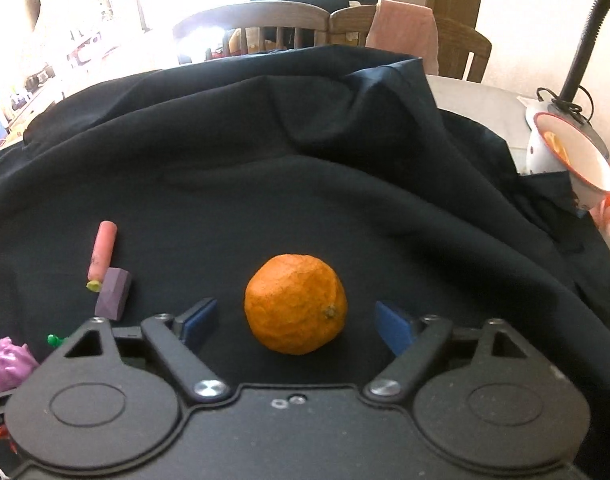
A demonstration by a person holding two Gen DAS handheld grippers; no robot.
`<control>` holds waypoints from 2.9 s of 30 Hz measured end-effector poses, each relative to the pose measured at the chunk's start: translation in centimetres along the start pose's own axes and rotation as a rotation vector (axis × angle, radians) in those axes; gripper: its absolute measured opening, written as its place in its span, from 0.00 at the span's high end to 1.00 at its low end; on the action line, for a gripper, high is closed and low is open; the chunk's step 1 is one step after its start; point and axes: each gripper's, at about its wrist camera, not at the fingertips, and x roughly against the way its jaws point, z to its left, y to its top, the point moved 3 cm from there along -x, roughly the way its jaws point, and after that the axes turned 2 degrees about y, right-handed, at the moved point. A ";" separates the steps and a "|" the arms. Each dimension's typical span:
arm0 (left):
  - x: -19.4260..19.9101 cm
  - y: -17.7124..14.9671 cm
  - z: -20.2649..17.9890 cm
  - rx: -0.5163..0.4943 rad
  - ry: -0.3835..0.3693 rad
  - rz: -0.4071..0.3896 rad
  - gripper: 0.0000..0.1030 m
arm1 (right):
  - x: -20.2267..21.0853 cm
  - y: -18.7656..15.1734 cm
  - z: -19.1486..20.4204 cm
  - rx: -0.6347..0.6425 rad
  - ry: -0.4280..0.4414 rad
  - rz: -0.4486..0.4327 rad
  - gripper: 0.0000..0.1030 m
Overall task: Organize rigid objects
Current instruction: 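Grasp the purple spiky toy with the left tool while the right tool grasps the orange, then carry the purple toy in the left tool while the right tool carries the orange to the box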
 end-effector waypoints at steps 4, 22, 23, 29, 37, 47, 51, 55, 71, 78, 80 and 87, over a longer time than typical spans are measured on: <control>-0.2 0.1 -0.4 -0.017 -0.004 -0.007 0.32 | -0.4 0.1 0.1 0.003 0.002 -0.002 0.34; 0.5 -0.3 -0.8 -0.020 0.003 -0.005 0.45 | 1.3 -1.1 0.1 -0.012 0.025 0.005 0.48; 0.7 -0.4 -0.7 -0.017 0.000 -0.010 0.45 | 1.7 -1.2 0.2 -0.012 0.030 -0.001 0.48; 2.3 -0.7 -0.1 -0.001 -0.004 -0.032 0.45 | 4.8 -1.6 1.5 0.015 0.078 -0.040 0.48; 5.4 -1.6 1.4 0.041 -0.003 -0.056 0.45 | 9.1 -2.5 4.6 0.078 0.143 -0.076 0.48; 9.8 -3.4 4.3 0.092 0.014 -0.081 0.45 | 13.8 -3.7 8.7 0.140 0.239 -0.098 0.48; 11.3 -4.1 5.9 0.121 0.010 -0.095 0.45 | 15.1 -4.0 10.5 0.163 0.271 -0.105 0.48; 12.9 -4.9 7.6 0.143 0.010 -0.112 0.45 | 16.0 -4.4 12.6 0.188 0.305 -0.106 0.48; 16.2 -8.3 19.1 0.251 0.075 -0.116 0.45 | 15.5 -4.9 23.9 0.305 0.386 -0.071 0.48; 15.9 -9.1 23.8 0.253 0.103 -0.106 0.45 | 14.1 -4.5 29.6 0.344 0.404 -0.074 0.48; 15.5 -9.2 24.8 0.244 0.109 -0.096 0.45 | 13.4 -4.1 31.2 0.356 0.406 -0.074 0.48; 14.0 -9.6 27.7 0.210 0.108 -0.074 0.45 | 9.9 -3.1 35.8 0.393 0.379 -0.077 0.48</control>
